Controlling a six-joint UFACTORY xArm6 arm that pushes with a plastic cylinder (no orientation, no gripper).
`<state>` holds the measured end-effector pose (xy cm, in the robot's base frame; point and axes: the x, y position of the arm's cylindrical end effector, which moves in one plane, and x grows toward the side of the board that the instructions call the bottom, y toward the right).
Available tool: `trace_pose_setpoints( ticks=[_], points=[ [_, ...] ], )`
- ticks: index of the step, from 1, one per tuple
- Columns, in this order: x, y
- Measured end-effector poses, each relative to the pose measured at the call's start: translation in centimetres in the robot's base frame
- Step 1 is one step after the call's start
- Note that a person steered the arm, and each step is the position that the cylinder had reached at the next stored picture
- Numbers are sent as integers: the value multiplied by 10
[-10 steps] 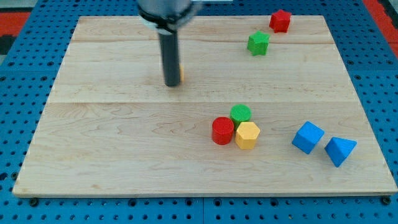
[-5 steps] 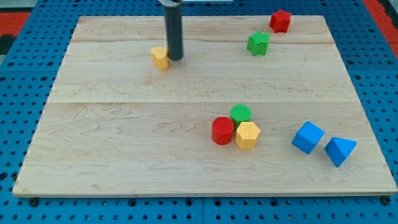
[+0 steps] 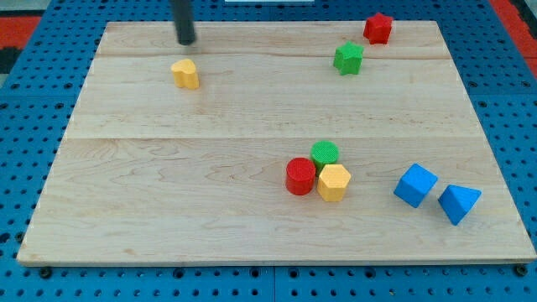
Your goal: Move the heart to the top left corner of the board
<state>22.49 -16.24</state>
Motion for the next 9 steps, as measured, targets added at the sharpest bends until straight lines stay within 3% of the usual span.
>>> trace_pose_setpoints(
  ticks=[1,2,3,4,5,6,8,9],
  points=[
    [10,104],
    [68,93],
    [74,31],
    [114,72],
    [139,34],
    [91,-5],
    [35,-5],
    [50,35]
  ],
)
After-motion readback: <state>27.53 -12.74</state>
